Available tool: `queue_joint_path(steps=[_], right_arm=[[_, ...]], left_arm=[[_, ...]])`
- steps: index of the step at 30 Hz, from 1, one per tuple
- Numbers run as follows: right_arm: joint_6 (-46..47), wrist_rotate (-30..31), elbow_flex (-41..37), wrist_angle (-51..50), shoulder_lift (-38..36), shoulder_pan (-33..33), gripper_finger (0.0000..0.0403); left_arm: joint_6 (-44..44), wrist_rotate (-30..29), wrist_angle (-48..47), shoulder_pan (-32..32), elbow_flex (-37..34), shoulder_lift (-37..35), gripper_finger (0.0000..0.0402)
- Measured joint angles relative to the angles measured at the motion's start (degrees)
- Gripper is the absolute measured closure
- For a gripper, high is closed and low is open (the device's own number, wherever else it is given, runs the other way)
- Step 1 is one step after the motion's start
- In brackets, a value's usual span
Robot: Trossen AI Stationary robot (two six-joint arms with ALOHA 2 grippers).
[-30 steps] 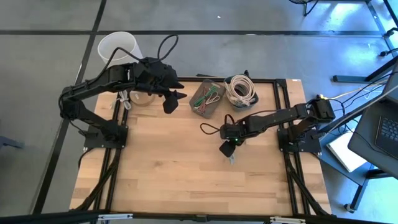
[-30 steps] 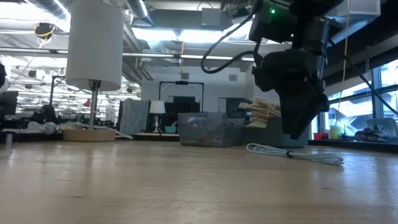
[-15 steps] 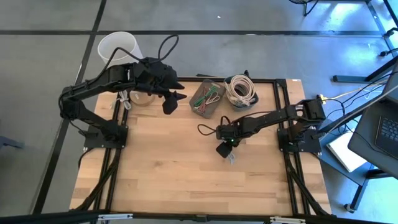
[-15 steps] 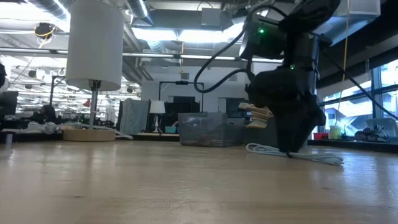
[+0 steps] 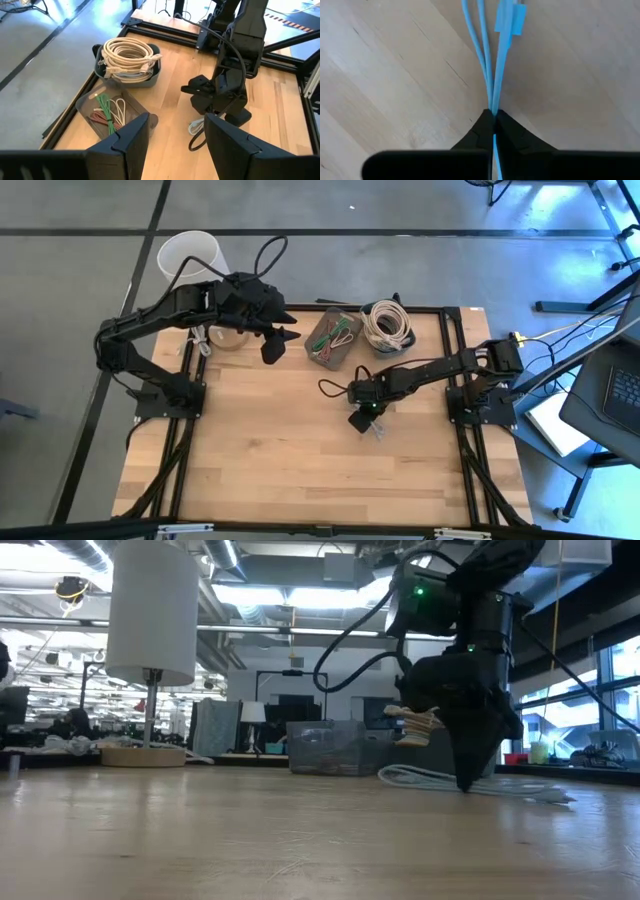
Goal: Pick & Place USB Port
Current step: Put the light blue charger cable into the black transparent bin
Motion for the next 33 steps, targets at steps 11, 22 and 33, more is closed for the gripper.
queue_joint_path(steps=[11, 22, 33], right_arm=[[-5.0, 10.4, 15.6, -26.5, -4.3, 1.8, 0.0401], [-2.5, 32.9, 38.9, -46.7, -15.3, 2.9, 0.0402], [-24.7, 36.6, 44.2, -21.0, -24.4, 5.6, 0.0403]], left_arm=[[0.5, -0.1, -0.6, 0.0, 0.0, 0.0, 0.0219], [1.0, -0.4, -0.5, 0.0, 0.0, 0.0, 0.0219], [2.0, -0.4, 0.2, 0.0, 0.0, 0.0, 0.0219]])
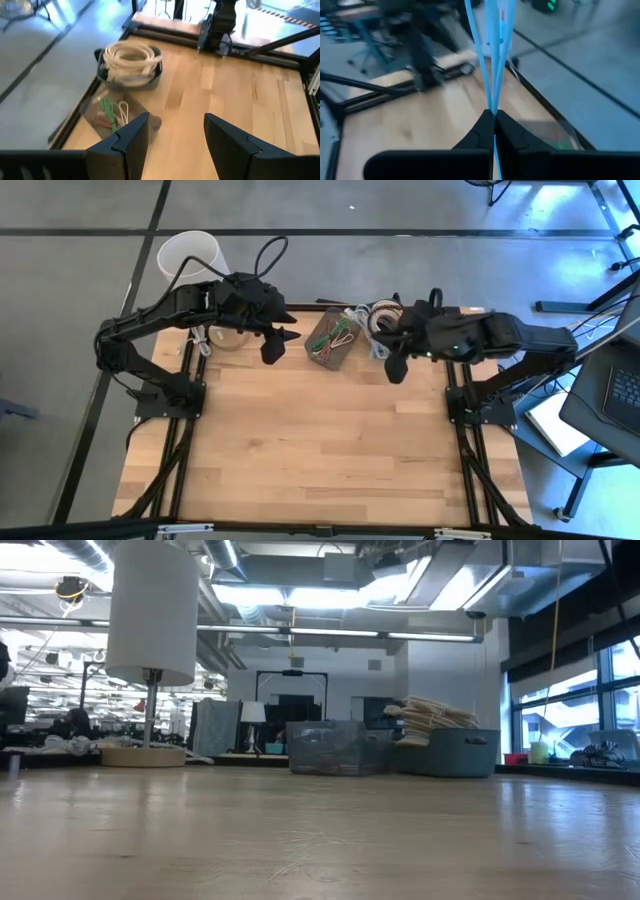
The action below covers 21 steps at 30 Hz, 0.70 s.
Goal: Pick & Place USB Port
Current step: Put the light blue charger cable into the black transparent bin
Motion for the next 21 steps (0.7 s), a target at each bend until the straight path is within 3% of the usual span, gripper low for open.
queue_joint_path(steps=[3, 12, 14, 21], right_arm=[[-4.5, -1.2, 0.0, 3.4, 0.0, 0.5, 0.0403], [-9.8, -1.3, 0.0, 8.1, 0.0, 0.5, 0.0403], [-12.3, -2.3, 0.0, 11.1, 0.0, 0.4, 0.0403], [-16.9, -6.7, 0.0, 16.9, 0.0, 0.4, 0.0403]], left_arm=[[2.3, 3.0, 4.5, -0.1, 0.0, 0.0, 0.0219], [6.1, 30.2, 34.2, -0.3, -3.2, 0.7, 0.0219], [5.5, 31.8, 39.7, -0.3, -5.3, 1.3, 0.0219], [1.6, 31.8, 45.8, 0.9, -9.1, 2.9, 0.0219]])
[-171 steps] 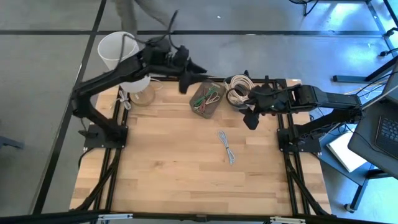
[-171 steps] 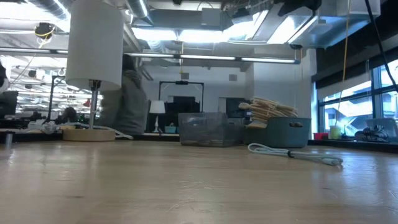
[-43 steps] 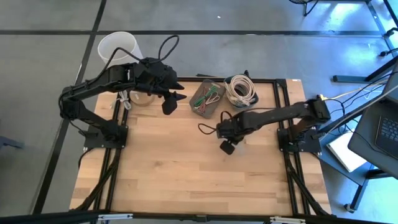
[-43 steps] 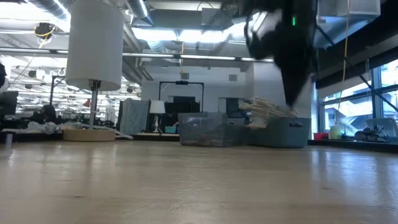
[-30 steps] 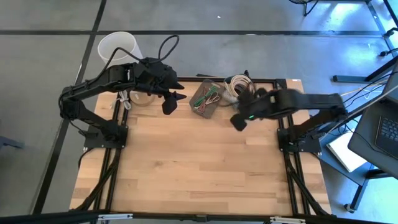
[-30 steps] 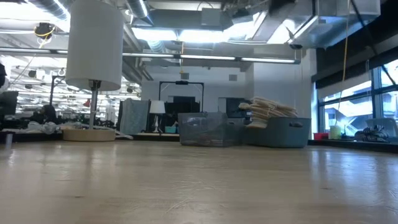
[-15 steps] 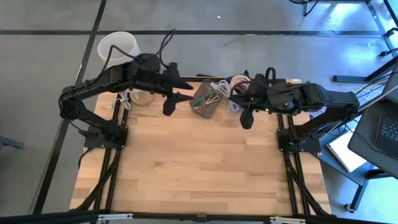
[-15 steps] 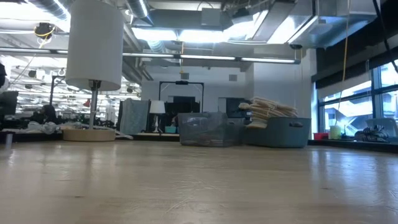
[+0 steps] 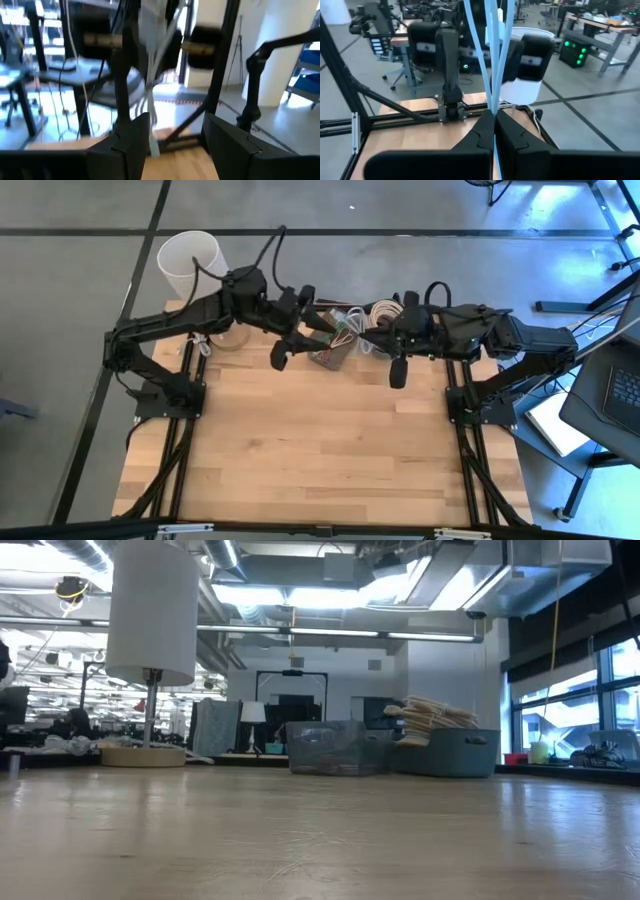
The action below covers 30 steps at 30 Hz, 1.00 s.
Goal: Pick & Place USB Port
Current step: Put the light blue charger cable into the black transparent bin
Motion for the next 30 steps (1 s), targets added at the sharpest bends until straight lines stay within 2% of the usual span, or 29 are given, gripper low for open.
queue_joint_path(steps=[9, 15, 21, 26, 30], right_arm=[[-2.0, -2.4, 0.0, 3.5, 1.3, 0.0, 0.0403], [-4.5, -3.5, 0.0, 6.1, 2.3, -1.1, 0.0403], [-5.4, -10.2, 0.0, 9.1, 4.7, -5.8, 0.0403], [-5.3, -13.0, 0.0, 9.3, 5.5, -7.6, 0.0403], [-5.4, -13.2, 0.0, 9.8, 5.4, -7.7, 0.0403]], left_arm=[[0.0, -0.6, 8.4, 1.6, 0.1, -0.1, 0.0219], [1.5, -3.2, 8.2, 1.8, 0.1, -0.1, 0.0219], [2.4, -3.9, 8.2, 1.8, 0.1, -0.1, 0.0219], [2.0, -4.5, 7.7, 1.8, 0.1, -0.1, 0.0220], [2.7, -4.9, 7.3, 1.9, 0.1, -0.1, 0.0239]])
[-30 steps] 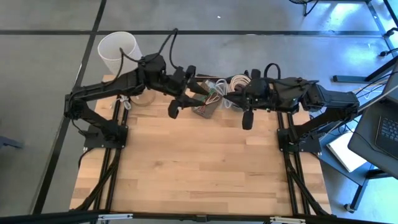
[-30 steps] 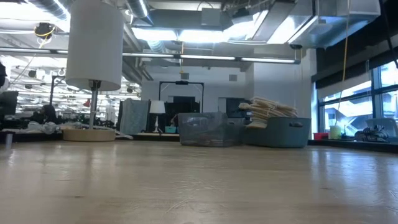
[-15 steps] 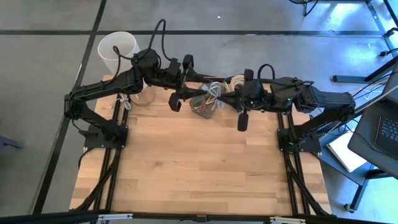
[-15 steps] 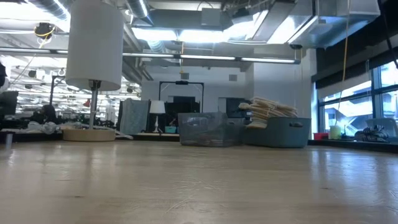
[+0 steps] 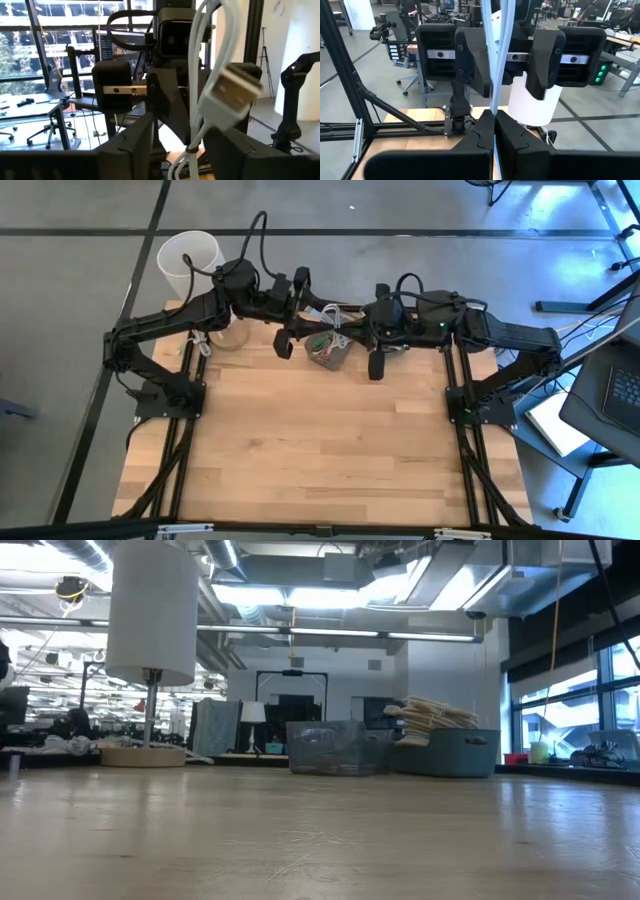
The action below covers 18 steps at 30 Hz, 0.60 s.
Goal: Pick & Place USB Port
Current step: Put the light blue charger cable into the black transparent bin
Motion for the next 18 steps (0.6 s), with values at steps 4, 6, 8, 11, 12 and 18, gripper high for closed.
queue_joint_path(steps=[4, 6, 8, 11, 12, 18], right_arm=[[0.0, -0.3, 0.0, 0.2, 0.0, -0.2, 0.0403], [0.0, -0.2, 0.0, 0.2, 0.0, -0.2, 0.0403], [0.0, -0.2, 0.0, 0.4, 0.0, -0.3, 0.0403], [-0.2, -0.2, 0.0, 0.8, 0.0, -0.3, 0.0403], [-0.2, -0.2, 0.0, 0.8, 0.0, -0.3, 0.0403], [-1.7, -0.6, 0.0, 0.9, 0.0, -0.3, 0.0370]], left_arm=[[1.2, 0.3, 0.0, 0.1, 0.0, 0.0, 0.0299], [1.3, 0.9, 0.0, 0.5, 0.0, 0.0, 0.0338], [1.2, 2.3, 0.0, 1.0, 0.0, 0.0, 0.0380], [0.4, 3.8, 0.0, 1.6, 0.0, 0.0, 0.0394], [0.3, 3.8, 0.0, 1.7, 0.0, 0.0, 0.0395], [0.2, 3.8, 0.0, 1.7, 0.0, 0.0, 0.0396]])
